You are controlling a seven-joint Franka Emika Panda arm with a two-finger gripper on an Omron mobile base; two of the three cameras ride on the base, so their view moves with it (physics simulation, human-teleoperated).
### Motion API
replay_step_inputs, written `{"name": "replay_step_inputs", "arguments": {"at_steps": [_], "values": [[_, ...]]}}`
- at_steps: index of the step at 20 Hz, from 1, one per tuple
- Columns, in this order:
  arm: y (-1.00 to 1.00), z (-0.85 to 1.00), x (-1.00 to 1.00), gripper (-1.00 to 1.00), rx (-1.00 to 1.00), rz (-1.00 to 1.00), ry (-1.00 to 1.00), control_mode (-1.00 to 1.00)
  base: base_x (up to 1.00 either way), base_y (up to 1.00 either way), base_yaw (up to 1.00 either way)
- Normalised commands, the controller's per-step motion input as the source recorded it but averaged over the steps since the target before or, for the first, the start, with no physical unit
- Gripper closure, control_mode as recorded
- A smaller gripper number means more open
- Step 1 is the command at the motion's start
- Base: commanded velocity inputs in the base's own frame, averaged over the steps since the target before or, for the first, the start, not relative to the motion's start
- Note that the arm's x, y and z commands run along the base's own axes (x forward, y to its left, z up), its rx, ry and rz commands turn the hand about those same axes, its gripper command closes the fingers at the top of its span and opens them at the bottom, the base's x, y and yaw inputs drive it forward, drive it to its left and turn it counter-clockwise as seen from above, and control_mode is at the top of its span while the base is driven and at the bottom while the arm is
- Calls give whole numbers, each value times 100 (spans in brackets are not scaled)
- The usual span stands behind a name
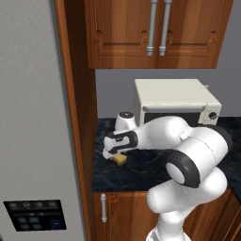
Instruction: Place the sponge inside the microwave to prepare for sanitizing.
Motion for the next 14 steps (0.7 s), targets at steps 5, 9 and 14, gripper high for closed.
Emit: {"name": "replay_step_inputs", "arguments": {"at_steps": [5, 9, 14], "values": [[0, -31, 15, -100, 0, 0, 0, -100, 0, 0, 0], [0, -28, 10, -100, 0, 0, 0, -100, 0, 0, 0], [0, -37, 2, -100, 0, 0, 0, -100, 0, 0, 0]]}}
